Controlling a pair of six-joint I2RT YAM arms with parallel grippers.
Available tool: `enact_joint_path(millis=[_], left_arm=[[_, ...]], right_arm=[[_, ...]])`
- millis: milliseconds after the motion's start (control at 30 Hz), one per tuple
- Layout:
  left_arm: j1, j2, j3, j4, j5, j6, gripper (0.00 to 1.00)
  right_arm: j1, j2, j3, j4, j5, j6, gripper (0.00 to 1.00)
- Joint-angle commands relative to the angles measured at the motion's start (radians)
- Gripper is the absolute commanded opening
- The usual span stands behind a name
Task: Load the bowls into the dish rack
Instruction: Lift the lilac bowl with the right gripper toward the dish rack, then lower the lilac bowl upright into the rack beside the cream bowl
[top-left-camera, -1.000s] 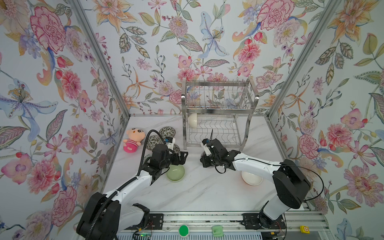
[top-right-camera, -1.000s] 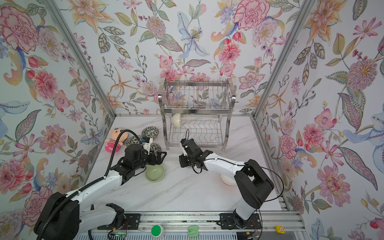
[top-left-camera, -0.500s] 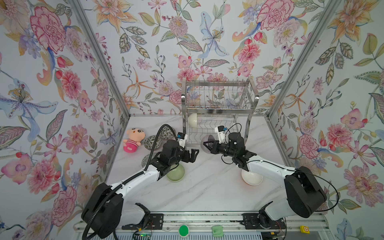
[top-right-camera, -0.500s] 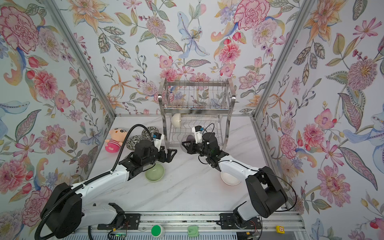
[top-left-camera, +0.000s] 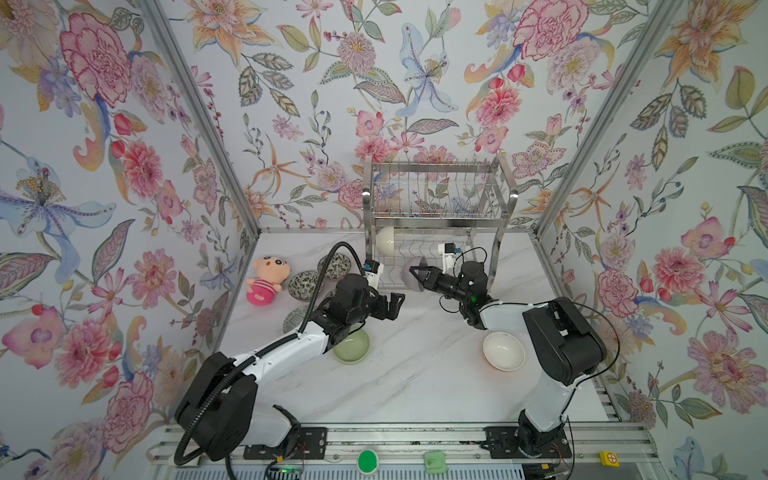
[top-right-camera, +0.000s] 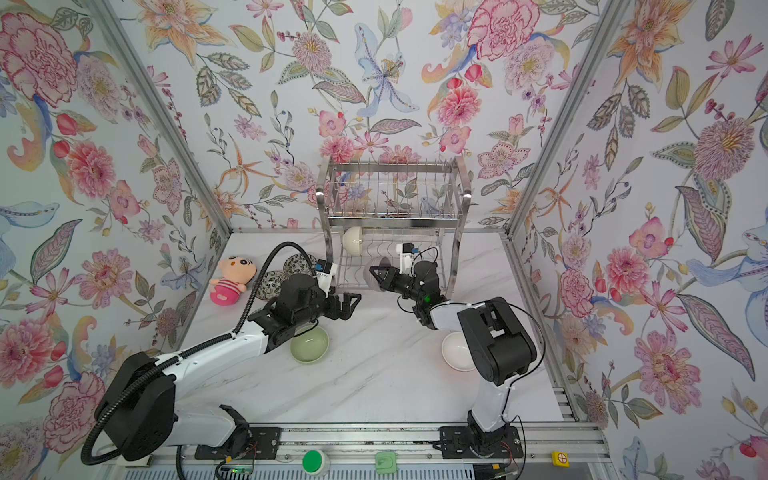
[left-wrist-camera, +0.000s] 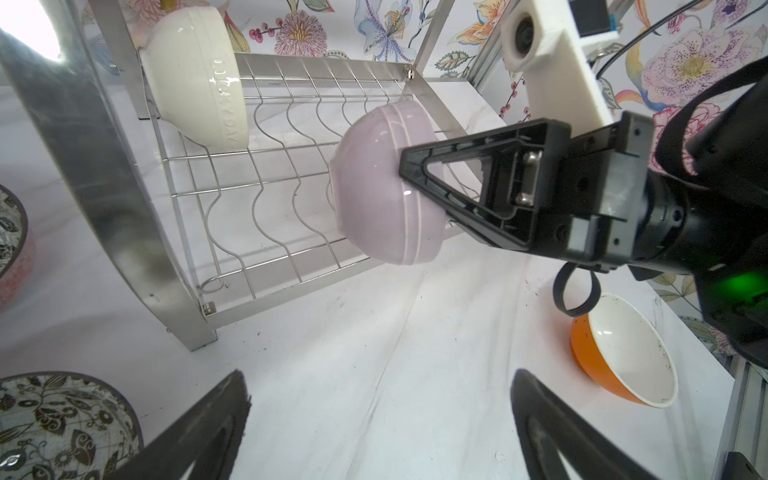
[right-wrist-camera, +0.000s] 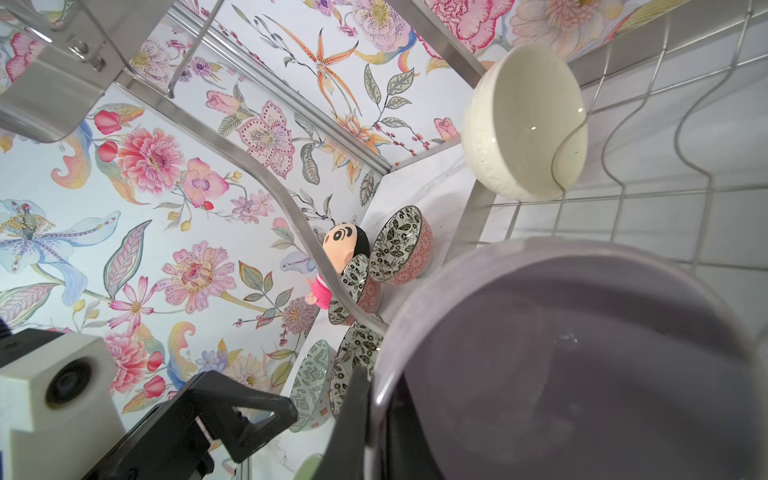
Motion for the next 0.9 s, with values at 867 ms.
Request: enact_joint_path(millis=[867], left_arm=[[-0.008, 0.009, 0.104, -0.081, -0.055, 0.066, 0.99]], right_arm=[[-0.043, 0.375, 0.404, 0.355, 0.197, 0.256, 0.0]])
